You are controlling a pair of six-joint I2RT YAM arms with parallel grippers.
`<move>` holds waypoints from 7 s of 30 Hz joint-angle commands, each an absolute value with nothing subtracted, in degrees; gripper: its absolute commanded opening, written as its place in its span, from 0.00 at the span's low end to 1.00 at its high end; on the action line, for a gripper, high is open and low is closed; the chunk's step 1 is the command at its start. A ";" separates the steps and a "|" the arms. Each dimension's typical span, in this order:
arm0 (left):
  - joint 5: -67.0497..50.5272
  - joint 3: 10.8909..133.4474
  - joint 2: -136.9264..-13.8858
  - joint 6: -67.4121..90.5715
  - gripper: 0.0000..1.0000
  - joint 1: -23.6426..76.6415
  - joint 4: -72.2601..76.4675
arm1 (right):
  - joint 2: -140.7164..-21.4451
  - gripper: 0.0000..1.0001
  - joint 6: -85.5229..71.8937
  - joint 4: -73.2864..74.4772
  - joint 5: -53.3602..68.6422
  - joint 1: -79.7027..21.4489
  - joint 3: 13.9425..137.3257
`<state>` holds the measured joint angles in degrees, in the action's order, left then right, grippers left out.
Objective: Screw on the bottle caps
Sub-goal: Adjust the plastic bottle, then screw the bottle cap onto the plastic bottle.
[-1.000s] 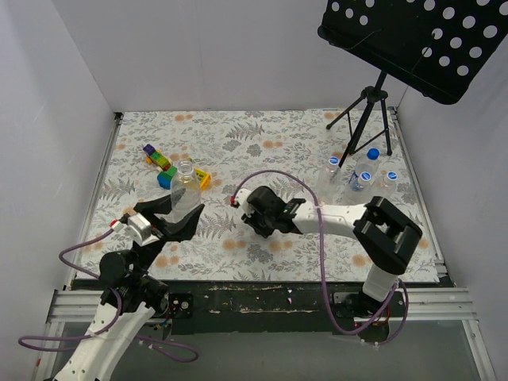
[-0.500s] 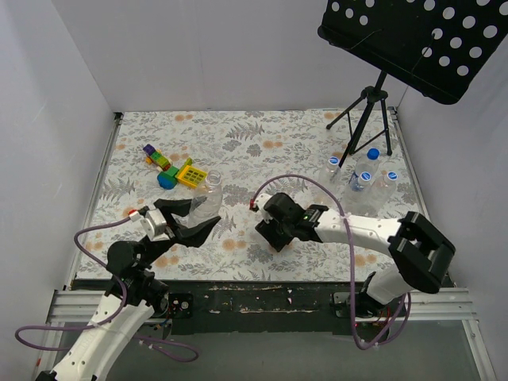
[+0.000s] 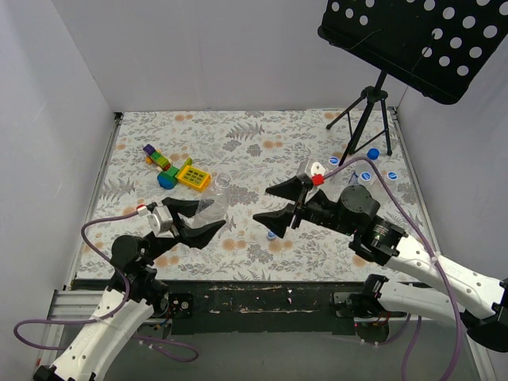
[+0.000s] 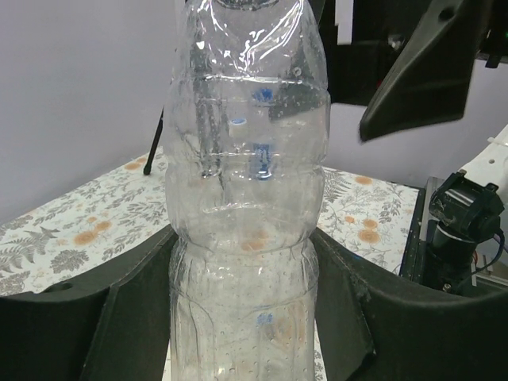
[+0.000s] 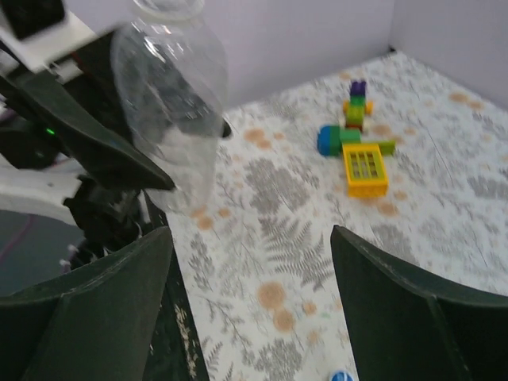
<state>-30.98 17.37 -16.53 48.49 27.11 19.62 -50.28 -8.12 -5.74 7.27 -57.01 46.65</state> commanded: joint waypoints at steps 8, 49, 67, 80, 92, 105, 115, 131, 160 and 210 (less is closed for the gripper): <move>-36.82 19.16 -19.60 50.01 0.47 26.89 22.06 | -59.32 0.88 -16.78 -33.83 23.72 -57.66 47.55; -42.45 22.85 -27.51 50.71 0.83 26.89 16.88 | -70.84 0.26 -4.31 -16.00 33.22 -58.62 60.03; -41.31 23.55 -28.04 48.43 0.41 26.89 13.98 | -69.35 0.52 -3.42 -11.34 30.42 -58.62 59.85; -15.50 26.89 -27.25 45.79 0.39 26.89 1.24 | -66.35 0.76 -5.01 24.93 -6.39 -58.45 67.06; 6.06 29.09 -28.21 48.52 0.38 26.89 -5.01 | -83.66 0.75 -6.94 37.52 -14.24 -57.75 68.11; 6.33 29.00 -27.42 48.51 0.38 26.89 -4.75 | -99.13 0.60 -6.24 36.39 -10.72 -57.57 71.72; 5.89 29.00 -27.68 48.34 0.38 26.89 -4.66 | -103.62 0.53 -5.80 36.56 -10.72 -57.13 72.86; 4.40 28.92 -28.21 47.99 0.38 26.89 -4.48 | -104.68 0.29 -5.36 36.30 -10.20 -57.13 73.12; -48.61 26.46 -35.51 33.23 0.39 33.30 -0.61 | -73.92 0.17 10.19 56.59 13.17 -56.87 95.96; -49.39 30.67 -38.58 28.74 0.36 37.27 -6.42 | -82.88 0.14 19.25 62.05 22.95 -58.89 101.69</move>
